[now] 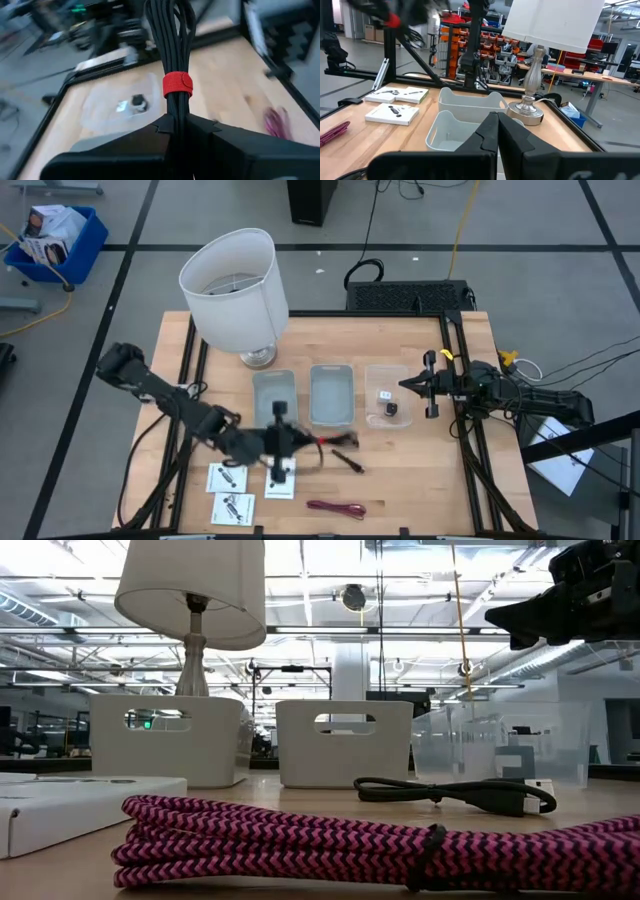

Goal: Pick and place items into bin
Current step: Put the bottom black charger cable into the right gray bin

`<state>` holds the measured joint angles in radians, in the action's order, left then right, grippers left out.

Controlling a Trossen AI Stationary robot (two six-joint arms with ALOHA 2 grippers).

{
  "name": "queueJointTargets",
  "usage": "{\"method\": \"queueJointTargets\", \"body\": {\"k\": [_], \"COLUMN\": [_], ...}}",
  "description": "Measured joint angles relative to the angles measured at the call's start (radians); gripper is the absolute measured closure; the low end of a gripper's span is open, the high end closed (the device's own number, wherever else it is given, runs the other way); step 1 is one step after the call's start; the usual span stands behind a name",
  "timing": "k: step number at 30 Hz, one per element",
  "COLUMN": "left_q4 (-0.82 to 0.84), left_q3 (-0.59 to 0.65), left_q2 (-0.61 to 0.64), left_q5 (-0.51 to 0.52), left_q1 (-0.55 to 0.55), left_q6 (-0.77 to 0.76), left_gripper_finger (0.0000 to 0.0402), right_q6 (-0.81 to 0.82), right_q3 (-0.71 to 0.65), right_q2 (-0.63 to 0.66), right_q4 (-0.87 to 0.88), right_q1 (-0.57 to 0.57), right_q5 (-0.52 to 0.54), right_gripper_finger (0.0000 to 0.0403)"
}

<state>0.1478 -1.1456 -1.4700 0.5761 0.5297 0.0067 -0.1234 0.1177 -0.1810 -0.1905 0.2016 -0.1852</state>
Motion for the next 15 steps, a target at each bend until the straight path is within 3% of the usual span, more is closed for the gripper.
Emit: {"method": "queueJointTargets", "body": {"k": [3, 6, 10, 15], "left_q4": [-0.134, -0.15, -0.156, -0.154], "left_q3": [0.145, 0.213, 0.2, 0.098], "left_q2": [0.051, 0.053, 0.011, -0.067], "left_q5": [0.056, 0.062, -0.001, -0.105], "left_q1": [-0.065, -0.155, -0.262, -0.316], "left_q6": [-0.128, -0.297, -0.514, -0.628], "left_gripper_finger": [0.0378, 0.0378, 0.0378, 0.0378], "right_q6": [0.0, 0.001, 0.007, 0.007], "right_q3": [0.0, 0.0, 0.0, 0.0], "right_q2": [0.0, 0.0, 0.0, -0.007], "right_q4": [0.0, 0.0, 0.0, -0.001], "right_q1": [0.0, 0.0, 0.0, 0.0], "right_q5": [0.0, 0.0, 0.0, 0.0], "right_gripper_finger": [0.0403, 0.0403, 0.0403, 0.0403]}}
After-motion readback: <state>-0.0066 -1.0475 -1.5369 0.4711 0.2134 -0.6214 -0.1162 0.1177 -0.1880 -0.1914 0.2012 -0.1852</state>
